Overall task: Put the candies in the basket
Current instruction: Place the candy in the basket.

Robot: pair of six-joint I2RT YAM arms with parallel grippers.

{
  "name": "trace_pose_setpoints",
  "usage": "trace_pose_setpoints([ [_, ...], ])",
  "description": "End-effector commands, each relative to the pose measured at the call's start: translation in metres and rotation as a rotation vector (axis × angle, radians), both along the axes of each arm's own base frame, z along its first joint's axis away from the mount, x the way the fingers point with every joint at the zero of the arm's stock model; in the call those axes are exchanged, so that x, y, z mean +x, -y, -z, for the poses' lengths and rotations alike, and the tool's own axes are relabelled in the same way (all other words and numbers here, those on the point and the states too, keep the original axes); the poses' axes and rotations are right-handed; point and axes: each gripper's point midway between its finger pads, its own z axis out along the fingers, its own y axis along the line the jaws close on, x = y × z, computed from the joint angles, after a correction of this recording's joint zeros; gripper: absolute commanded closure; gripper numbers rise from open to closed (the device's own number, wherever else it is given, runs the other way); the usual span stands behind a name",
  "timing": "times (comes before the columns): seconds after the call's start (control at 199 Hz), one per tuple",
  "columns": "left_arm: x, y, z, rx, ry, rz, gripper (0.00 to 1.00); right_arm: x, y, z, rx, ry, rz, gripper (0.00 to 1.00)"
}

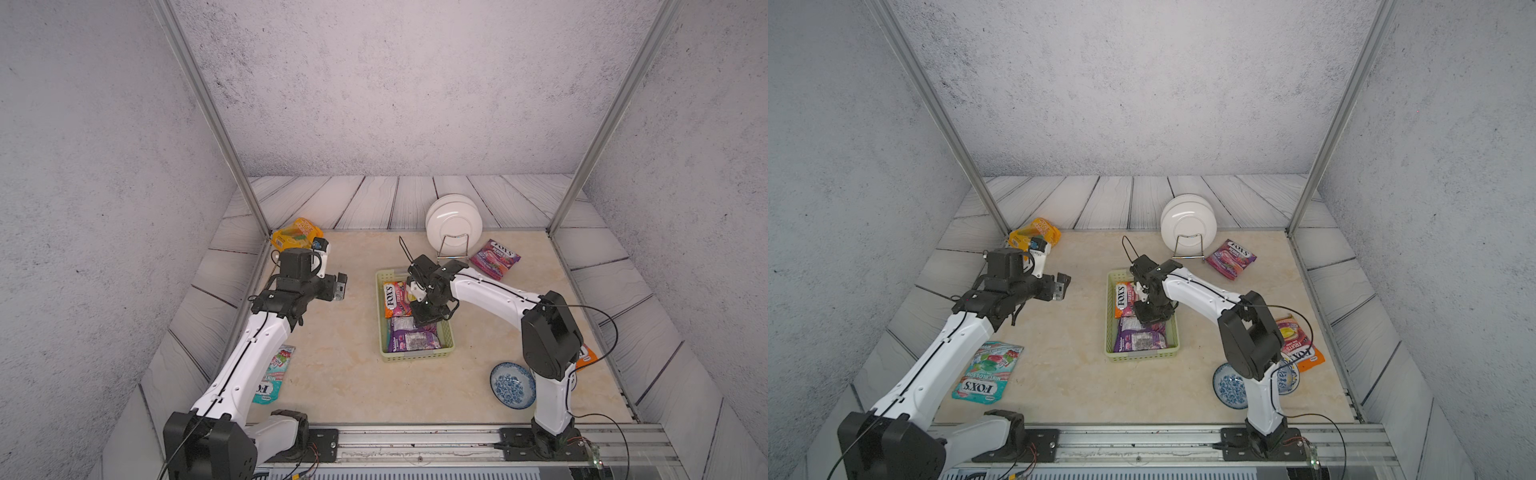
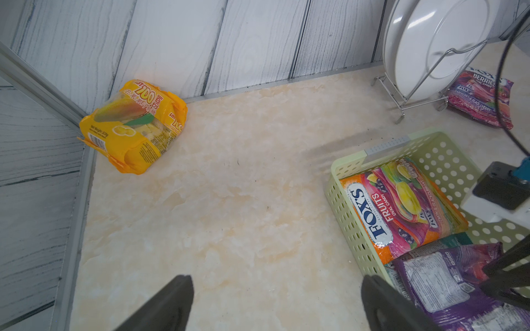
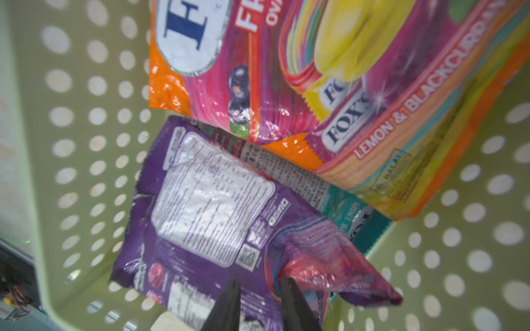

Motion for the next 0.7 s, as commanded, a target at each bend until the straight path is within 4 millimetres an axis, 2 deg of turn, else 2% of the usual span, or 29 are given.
trace_pose_setpoints([
  [0.0, 0.002, -0.002, -0.003, -0.01, 0.011, -0.006, 0.02, -0.006, 0.005, -0.031, 0.042, 0.054, 0.01, 0.68],
  [0.146, 0.001, -0.003, -0.009, -0.005, 0.011, -0.013, 0.02, -0.022, 0.004, -0.004, 0.018, -0.023, -0.007, 0.68],
  [0.226, 0.003, -0.004, -0.004, 0.0, 0.013, -0.016, 0.02, -0.024, 0.005, 0.015, -0.009, -0.025, -0.015, 0.68],
  [0.362, 0.001, 0.001, -0.01, -0.027, 0.005, -0.001, 0.02, -0.03, 0.007, 0.049, -0.067, -0.079, -0.018, 0.68],
  [0.468, 0.003, -0.003, -0.004, -0.008, 0.01, -0.013, 0.02, -0.031, 0.006, 0.063, -0.088, -0.08, -0.032, 0.68],
  [0.548, 0.002, -0.001, -0.007, -0.017, 0.009, -0.009, 0.02, -0.031, 0.007, 0.056, -0.107, -0.082, -0.044, 0.68],
  [0.699, 0.003, -0.004, -0.007, -0.004, 0.012, -0.017, 0.02, -0.023, 0.007, 0.01, -0.085, 0.016, -0.065, 0.66],
])
